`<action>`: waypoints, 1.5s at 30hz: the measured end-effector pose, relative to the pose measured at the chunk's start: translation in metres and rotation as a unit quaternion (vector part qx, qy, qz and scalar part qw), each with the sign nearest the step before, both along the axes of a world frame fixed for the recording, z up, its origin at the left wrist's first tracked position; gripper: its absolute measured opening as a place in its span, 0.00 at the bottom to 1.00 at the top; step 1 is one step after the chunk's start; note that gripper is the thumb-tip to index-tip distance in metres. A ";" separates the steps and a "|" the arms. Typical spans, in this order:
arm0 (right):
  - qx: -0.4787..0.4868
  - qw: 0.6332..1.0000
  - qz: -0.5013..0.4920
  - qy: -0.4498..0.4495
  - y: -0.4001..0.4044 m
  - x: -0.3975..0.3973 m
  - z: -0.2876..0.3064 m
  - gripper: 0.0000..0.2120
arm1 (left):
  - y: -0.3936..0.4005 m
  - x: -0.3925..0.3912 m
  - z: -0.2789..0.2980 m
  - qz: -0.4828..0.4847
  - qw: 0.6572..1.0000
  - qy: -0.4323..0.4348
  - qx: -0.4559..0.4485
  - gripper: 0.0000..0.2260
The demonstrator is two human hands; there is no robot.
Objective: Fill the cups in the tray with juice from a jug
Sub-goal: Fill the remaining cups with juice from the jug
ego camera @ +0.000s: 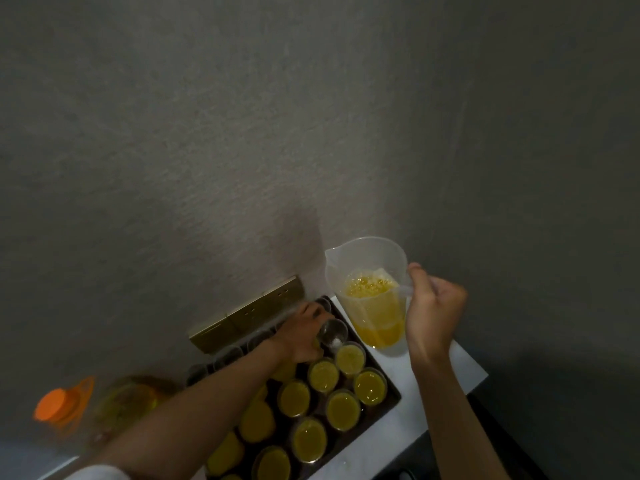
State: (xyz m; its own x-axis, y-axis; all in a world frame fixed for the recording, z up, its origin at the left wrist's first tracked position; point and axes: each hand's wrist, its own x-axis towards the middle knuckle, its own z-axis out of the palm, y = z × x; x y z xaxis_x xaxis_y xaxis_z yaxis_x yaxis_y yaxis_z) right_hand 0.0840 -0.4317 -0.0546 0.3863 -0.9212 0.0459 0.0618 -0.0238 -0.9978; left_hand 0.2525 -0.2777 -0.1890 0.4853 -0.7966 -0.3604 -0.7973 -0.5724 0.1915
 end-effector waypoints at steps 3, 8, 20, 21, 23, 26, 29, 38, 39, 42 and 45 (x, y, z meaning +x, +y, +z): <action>0.001 1.000 -0.001 0.005 0.001 -0.003 -0.004 0.25 | -0.011 -0.002 -0.008 -0.015 1.000 -0.014 -0.001 0.39; 0.005 1.000 -0.001 0.024 -0.001 -0.008 -0.015 0.25 | -0.020 0.000 -0.025 -0.066 0.997 -0.025 0.031 0.43; -0.008 0.999 0.011 0.034 -0.007 -0.015 -0.022 0.27 | -0.023 0.003 -0.039 -0.040 0.999 -0.017 0.010 0.38; -0.012 0.999 0.011 0.036 -0.007 -0.016 -0.023 0.27 | -0.023 0.002 -0.038 -0.031 0.999 -0.013 0.007 0.38; -0.016 0.999 0.010 0.036 -0.007 -0.017 -0.026 0.26 | -0.023 0.001 -0.039 -0.011 1.000 -0.013 -0.006 0.37; -0.015 0.999 0.010 0.041 -0.007 -0.017 -0.027 0.26 | -0.022 0.003 -0.042 0.010 1.000 -0.014 -0.019 0.38; -0.015 0.999 0.013 0.042 -0.007 -0.017 -0.026 0.27 | -0.021 0.004 -0.041 0.025 0.999 -0.001 -0.046 0.36; 0.001 1.000 0.005 0.019 -0.001 -0.017 -0.010 0.25 | -0.009 -0.008 -0.018 0.208 0.944 0.114 -0.229 0.30; -0.002 1.000 0.007 0.015 0.001 -0.018 -0.008 0.25 | -0.007 -0.012 -0.013 0.230 0.932 0.128 -0.250 0.30; -0.013 1.000 0.015 0.013 0.008 -0.019 0.000 0.26 | 0.003 -0.023 -0.003 0.265 0.904 0.145 -0.301 0.26; -0.013 0.999 0.027 0.019 0.015 -0.020 0.004 0.26 | 0.015 -0.035 0.015 0.301 0.875 0.166 -0.339 0.26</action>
State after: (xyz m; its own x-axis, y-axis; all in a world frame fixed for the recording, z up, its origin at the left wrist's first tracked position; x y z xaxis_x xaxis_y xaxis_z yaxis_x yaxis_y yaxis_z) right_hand 0.0639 -0.4169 -0.0502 0.4373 -0.8977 0.0544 0.0259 -0.0479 -0.9985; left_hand 0.2175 -0.2629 -0.1743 0.8494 -0.5174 -0.1040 -0.2258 -0.5343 0.8146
